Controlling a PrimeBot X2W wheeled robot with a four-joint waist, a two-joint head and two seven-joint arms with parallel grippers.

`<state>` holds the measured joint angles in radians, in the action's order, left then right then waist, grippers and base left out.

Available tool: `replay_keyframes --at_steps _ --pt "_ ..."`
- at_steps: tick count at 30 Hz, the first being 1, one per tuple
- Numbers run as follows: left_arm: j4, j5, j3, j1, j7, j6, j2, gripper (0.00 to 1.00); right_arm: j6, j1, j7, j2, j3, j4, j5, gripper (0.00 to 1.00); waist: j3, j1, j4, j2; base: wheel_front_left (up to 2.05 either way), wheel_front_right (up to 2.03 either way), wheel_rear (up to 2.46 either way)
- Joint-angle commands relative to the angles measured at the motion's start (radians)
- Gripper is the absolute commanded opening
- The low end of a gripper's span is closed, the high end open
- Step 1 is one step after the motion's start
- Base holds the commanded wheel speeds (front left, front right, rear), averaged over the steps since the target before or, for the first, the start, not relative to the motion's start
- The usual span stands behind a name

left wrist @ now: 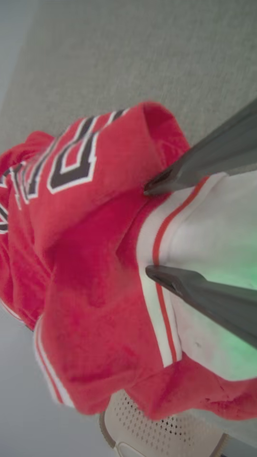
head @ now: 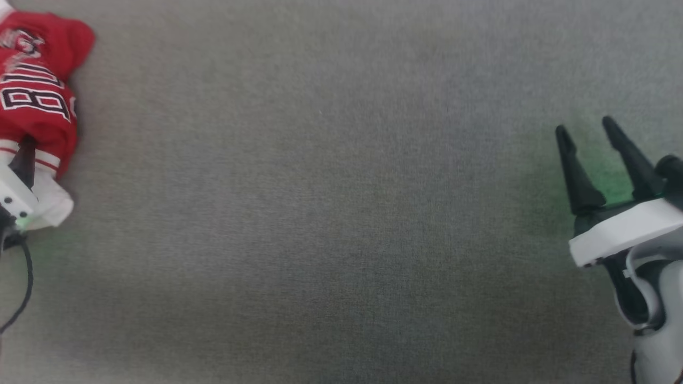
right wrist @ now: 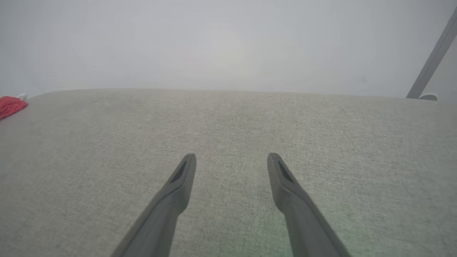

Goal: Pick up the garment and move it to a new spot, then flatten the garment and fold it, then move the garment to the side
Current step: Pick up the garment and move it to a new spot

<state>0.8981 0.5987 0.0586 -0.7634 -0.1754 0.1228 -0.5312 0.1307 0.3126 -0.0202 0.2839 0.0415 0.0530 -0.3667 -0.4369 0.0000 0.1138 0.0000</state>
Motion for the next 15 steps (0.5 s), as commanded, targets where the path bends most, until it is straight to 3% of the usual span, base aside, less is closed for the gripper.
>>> replay_keyframes --at_steps 1,9,14,15 --pt "0.023 -0.005 -0.005 -0.029 -0.022 -0.007 -0.005 1.00 0.000 0.014 0.006 0.002 -0.004 -0.015 0.008 1.00 -0.043 0.0000 -0.014 0.0000 0.00 0.00 0.00" --pt "0.203 -0.019 -0.074 -0.116 -0.150 -0.002 0.036 1.00 0.000 0.013 0.040 0.005 -0.039 -0.083 0.024 1.00 -0.098 0.0000 -0.009 0.0000 0.00 0.00 0.00" --pt "0.268 -0.009 -0.091 -0.133 -0.135 0.003 0.063 1.00 0.000 0.012 0.053 0.002 -0.055 -0.098 0.030 1.00 -0.102 0.0000 -0.003 0.0000 0.00 0.00 0.00" --pt "0.272 -0.014 -0.097 -0.137 -0.121 0.004 0.062 0.40 0.000 0.011 0.053 0.001 -0.058 -0.097 0.031 1.00 -0.099 0.0000 -0.001 0.0000 0.00 0.00 0.00"
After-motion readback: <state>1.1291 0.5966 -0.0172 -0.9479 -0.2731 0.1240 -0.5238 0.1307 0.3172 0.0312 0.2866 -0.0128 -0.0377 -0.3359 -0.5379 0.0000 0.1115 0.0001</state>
